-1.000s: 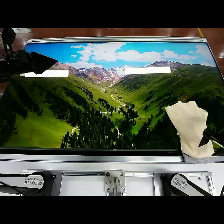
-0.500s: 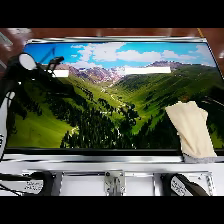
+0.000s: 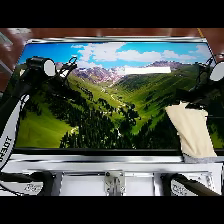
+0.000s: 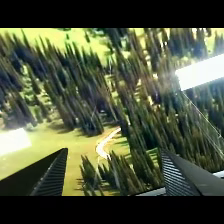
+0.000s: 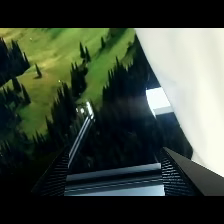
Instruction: Fold the shirts.
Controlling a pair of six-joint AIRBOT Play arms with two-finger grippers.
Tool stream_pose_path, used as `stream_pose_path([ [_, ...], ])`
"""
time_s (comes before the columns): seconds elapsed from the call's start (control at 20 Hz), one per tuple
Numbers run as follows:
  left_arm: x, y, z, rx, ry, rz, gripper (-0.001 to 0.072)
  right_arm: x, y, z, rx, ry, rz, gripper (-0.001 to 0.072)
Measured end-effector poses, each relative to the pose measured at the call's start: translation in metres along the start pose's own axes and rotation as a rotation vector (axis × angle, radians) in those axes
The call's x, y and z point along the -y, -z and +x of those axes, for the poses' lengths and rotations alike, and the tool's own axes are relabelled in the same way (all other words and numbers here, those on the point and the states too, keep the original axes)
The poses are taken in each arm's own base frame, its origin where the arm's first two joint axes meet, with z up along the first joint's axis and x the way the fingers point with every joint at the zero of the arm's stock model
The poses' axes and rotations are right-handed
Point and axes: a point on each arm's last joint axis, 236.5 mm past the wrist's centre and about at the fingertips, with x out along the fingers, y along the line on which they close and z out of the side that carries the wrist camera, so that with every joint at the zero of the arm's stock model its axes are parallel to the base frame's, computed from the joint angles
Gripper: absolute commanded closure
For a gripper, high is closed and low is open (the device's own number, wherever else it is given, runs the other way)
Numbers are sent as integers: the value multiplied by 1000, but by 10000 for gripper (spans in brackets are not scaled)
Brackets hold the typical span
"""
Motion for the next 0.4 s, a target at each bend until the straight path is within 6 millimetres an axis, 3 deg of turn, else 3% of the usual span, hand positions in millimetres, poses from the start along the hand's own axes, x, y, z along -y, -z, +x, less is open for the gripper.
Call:
stream_pose_path([
  [0.4,0,0,0,-2,-11,1,37,-5,1,3,-9,1,-13,29],
])
